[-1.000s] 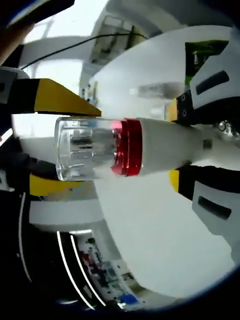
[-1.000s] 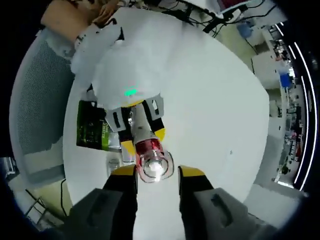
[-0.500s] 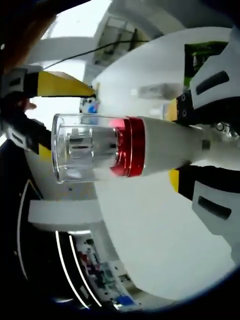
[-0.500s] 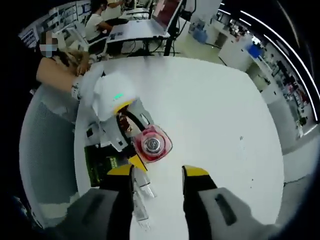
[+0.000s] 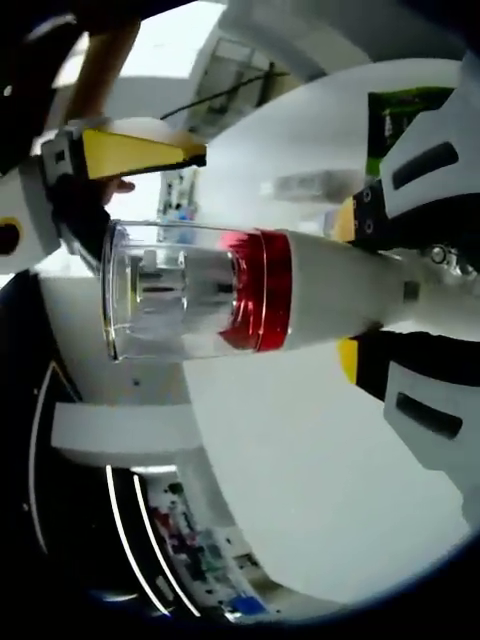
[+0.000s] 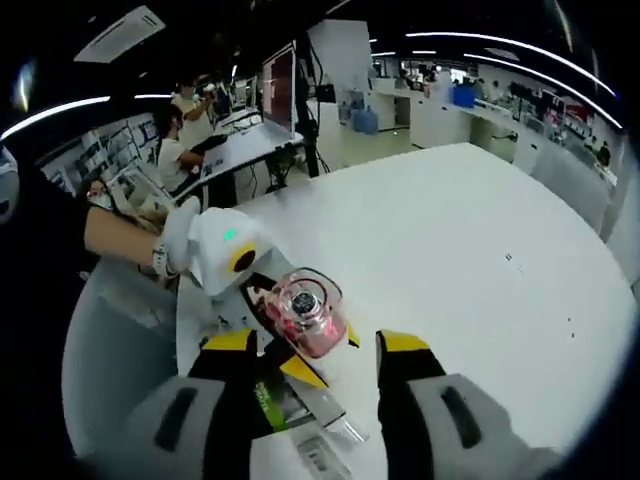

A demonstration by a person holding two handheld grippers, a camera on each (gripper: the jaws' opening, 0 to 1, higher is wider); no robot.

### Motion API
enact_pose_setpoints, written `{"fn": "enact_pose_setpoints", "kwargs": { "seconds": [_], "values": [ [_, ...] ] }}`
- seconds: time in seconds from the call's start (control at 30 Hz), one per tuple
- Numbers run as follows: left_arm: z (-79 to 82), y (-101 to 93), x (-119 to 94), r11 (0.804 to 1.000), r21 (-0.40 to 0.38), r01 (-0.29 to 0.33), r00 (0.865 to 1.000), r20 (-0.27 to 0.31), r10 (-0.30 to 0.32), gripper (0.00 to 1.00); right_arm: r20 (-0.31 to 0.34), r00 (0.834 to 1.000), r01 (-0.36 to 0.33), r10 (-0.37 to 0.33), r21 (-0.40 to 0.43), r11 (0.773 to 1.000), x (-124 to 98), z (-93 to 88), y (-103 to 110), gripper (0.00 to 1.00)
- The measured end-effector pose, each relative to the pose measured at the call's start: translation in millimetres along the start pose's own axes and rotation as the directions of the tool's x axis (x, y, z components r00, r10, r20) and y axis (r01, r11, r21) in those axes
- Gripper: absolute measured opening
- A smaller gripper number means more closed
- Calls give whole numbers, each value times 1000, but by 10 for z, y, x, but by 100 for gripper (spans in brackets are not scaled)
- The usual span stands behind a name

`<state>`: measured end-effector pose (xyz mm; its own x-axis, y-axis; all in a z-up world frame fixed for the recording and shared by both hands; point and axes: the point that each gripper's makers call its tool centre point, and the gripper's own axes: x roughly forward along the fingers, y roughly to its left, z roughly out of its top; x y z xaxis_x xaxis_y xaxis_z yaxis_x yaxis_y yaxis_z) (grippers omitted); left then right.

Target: Arrange the skincare products in the storage area until every visible bottle or jar stands upright without overlapping.

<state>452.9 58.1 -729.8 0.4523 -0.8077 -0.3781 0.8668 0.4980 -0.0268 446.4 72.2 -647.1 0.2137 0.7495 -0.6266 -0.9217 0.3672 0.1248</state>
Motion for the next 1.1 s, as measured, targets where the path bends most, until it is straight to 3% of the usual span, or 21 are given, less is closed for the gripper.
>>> {"fn": "enact_pose_setpoints", "kwargs": {
  "seconds": [0.27, 0.37, 0.43, 0.57, 0.73, 0.83, 1.1],
  "values": [
    [13, -11, -9, 1000, -11, 2, 1000, 9, -2, 28, 122, 992, 20, -16, -34, 999, 79, 156, 24, 49],
    [17, -10, -8, 1000, -21, -2, 1000, 15, 2, 28, 133, 991, 1, 2, -25, 1000, 148, 141, 81, 50],
    [18, -9, -5, 1000, -24, -7, 1000, 16, 7, 28, 141, 990, 27, -21, -38, 999, 193, 159, 38, 53],
    [20, -11, -3, 1000, -27, -6, 1000, 17, 6, 28, 210, 978, 25, -18, -30, 999, 227, 300, 31, 48],
    [19, -11, -1, 999, -30, -10, 1000, 14, 11, 28, 214, 977, 30, -17, -57, 998, 277, 338, 35, 42],
    [14, 10, 10, 999, -36, -12, 1000, 16, 12, 28, 254, 967, 26, 6, -124, 992, 272, 413, 95, 36],
    [11, 24, 31, 999, -25, -21, 1000, -12, 21, 28, 276, 961, 54, -21, -115, 992, 249, 395, 77, 35]
  ]
}}
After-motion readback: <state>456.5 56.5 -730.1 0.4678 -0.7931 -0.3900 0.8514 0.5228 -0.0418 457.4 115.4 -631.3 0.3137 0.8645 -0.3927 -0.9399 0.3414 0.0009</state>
